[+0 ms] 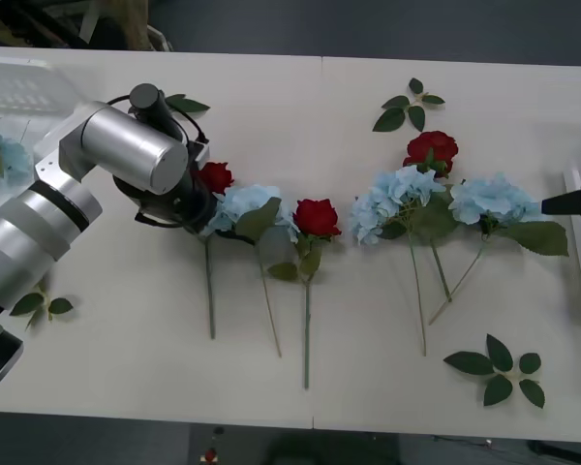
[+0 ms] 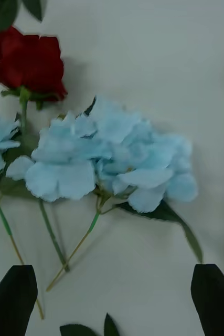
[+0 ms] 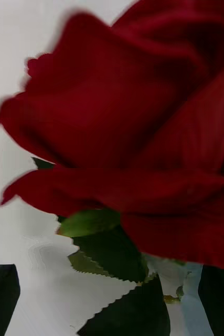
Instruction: Put the red flowers into the right box and the blue flowers into the left box
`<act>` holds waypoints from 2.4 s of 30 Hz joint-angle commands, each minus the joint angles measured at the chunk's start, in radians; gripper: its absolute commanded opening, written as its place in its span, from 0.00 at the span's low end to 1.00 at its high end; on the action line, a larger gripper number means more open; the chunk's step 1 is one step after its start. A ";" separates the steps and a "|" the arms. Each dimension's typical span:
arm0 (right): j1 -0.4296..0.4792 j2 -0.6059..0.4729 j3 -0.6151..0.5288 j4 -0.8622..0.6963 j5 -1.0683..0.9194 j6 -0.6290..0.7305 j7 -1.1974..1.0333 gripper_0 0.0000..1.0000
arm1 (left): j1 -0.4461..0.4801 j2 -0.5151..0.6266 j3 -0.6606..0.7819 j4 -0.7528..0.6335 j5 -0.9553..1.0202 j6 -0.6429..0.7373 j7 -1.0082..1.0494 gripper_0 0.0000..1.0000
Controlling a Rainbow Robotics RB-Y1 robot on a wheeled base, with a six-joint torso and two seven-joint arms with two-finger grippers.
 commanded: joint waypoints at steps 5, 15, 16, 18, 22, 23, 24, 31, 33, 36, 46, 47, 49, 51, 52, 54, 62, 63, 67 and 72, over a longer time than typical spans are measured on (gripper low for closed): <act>0.145 -0.007 0.149 -0.228 0.082 -0.183 -0.299 0.87 | 0.001 -0.009 -0.035 0.018 0.003 -0.082 -0.009 0.97; 0.045 0.105 0.345 -0.131 0.321 -0.361 -0.523 0.87 | 0.043 -0.022 -0.072 0.113 0.004 -0.247 -0.024 0.54; 0.034 0.124 0.343 -0.117 0.338 -0.363 -0.526 0.86 | 0.043 -0.021 -0.070 0.113 0.004 -0.247 -0.026 0.25; 0.014 0.150 0.343 -0.099 0.366 -0.363 -0.526 0.86 | 0.044 -0.021 -0.070 0.113 0.004 -0.245 -0.027 0.00; -0.012 0.174 0.343 -0.051 0.383 -0.387 -0.530 0.86 | 0.043 -0.022 -0.069 0.113 -0.001 -0.245 -0.032 0.00; -0.015 0.176 0.345 -0.044 0.383 -0.392 -0.530 0.86 | 0.043 -0.021 -0.067 0.112 -0.002 -0.245 -0.032 0.00; -0.021 0.180 0.346 -0.030 0.384 -0.395 -0.530 0.86 | 0.043 -0.019 -0.063 0.112 -0.005 -0.245 -0.032 0.00; -0.092 0.190 0.397 0.105 0.395 -0.413 -0.523 0.86 | 0.044 0.064 0.037 0.026 -0.025 -0.190 -0.050 0.00; -0.110 0.190 0.422 0.150 0.399 -0.433 -0.522 0.86 | 0.044 0.102 0.089 -0.039 -0.021 -0.142 -0.055 0.00; -0.161 0.191 0.491 0.242 0.403 -0.490 -0.520 0.86 | 0.046 0.169 0.224 -0.177 0.052 -0.024 -0.075 0.00; -0.245 0.231 0.569 0.409 0.404 -0.591 -0.517 0.00 | 0.054 0.157 0.632 -0.399 0.650 0.082 -0.392 0.00; -0.245 0.231 0.569 0.407 0.404 -0.591 -0.517 0.00 | 0.054 0.139 0.631 -0.405 0.673 0.065 -0.403 0.00; -0.245 0.225 0.570 0.403 0.401 -0.590 -0.514 0.00 | 0.054 0.062 0.612 -0.427 0.708 -0.001 -0.487 0.00; -0.243 0.214 0.566 0.386 0.395 -0.580 -0.510 0.00 | 0.057 -0.029 0.594 -0.459 0.676 -0.046 -0.556 0.00; -0.242 0.209 0.555 0.369 0.392 -0.561 -0.506 0.00 | 0.057 -0.079 0.583 -0.476 0.642 -0.056 -0.589 0.00; -0.236 0.199 0.524 0.335 0.386 -0.518 -0.500 0.00 | 0.057 -0.163 0.551 -0.494 0.579 -0.072 -0.615 0.00; -0.115 0.159 0.314 0.099 0.291 -0.386 -0.399 0.00 | 0.064 -0.288 0.327 -0.508 0.446 -0.357 -0.609 0.00; -0.084 0.157 0.265 0.062 0.237 -0.369 -0.358 0.00 | 0.064 -0.295 0.304 -0.510 0.463 -0.397 -0.607 0.00; 0.030 0.162 0.104 -0.068 0.073 -0.324 -0.140 0.00 | 0.066 -0.311 0.258 -0.533 0.539 -0.463 -0.607 0.00; 0.174 0.239 -0.154 -0.208 -0.133 -0.238 0.110 0.00 | 0.087 -0.303 0.257 -0.579 0.611 -0.463 -0.609 0.00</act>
